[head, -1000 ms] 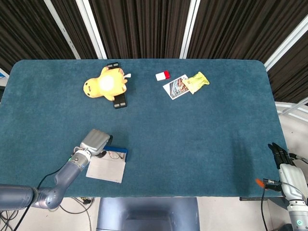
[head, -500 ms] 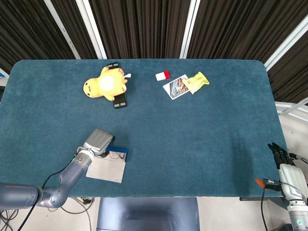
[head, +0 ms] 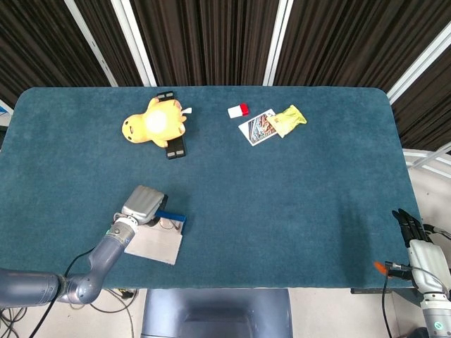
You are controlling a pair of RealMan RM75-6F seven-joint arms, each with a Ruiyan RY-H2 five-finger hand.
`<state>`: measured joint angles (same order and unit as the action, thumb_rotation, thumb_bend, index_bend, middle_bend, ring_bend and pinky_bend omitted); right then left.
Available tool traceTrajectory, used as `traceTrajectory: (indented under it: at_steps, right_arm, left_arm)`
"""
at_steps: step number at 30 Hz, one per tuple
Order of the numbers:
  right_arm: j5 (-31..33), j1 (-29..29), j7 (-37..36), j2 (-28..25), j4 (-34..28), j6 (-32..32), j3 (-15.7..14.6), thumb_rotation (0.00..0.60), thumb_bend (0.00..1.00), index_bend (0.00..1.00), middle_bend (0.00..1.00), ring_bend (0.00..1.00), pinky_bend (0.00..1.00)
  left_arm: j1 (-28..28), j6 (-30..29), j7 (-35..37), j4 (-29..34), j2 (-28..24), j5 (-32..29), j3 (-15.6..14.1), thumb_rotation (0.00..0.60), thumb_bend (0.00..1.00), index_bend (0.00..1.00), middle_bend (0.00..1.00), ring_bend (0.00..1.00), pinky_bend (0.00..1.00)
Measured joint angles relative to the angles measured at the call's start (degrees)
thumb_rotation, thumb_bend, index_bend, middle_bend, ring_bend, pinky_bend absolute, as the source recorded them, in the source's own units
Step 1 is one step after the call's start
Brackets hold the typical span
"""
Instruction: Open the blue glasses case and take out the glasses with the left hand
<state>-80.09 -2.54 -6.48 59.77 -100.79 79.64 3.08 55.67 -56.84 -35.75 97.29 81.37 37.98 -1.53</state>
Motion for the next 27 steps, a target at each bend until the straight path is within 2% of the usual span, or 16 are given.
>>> traceTrajectory:
  at_steps: [5,10,15,27]
  right_arm:
    - [-0.03,0.01,0.02,0.02,0.01,0.03,-0.02,0.600,0.14,0.00,0.00,0.00,0.20]
    - [0.04,0.02,-0.05,0.04,0.04,0.04,0.02,0.600,0.14,0.00,0.00,0.00,0.20]
    - [0.07,0.01,-0.09,0.03,0.03,-0.01,0.03,0.600,0.14,0.00,0.00,0.00,0.20]
    - [0.19,0.02,-0.03,0.04,-0.11,-0.07,0.03,0.600,0.14,0.00,0.00,0.00,0.20]
  left_arm:
    - [-1.51,-3.82,1.27,-1.55,1.17,2.06,1.23,0.600,0.31,0.65,0.99,0.85,0.88]
    - [-4.21,-10.89,1.33,-5.83,4.56,8.32,1.36,0.600,0.31,0.65,0.99,0.85,0.88]
    - [-7.51,-15.49,1.60,-10.26,8.03,13.47,1.49,0.600,0.31,0.65,0.99,0.85,0.88]
    - [-10.70,-16.23,2.29,-13.81,10.56,17.16,2.78,0.600,0.31,0.65,0.99,0.85,0.88]
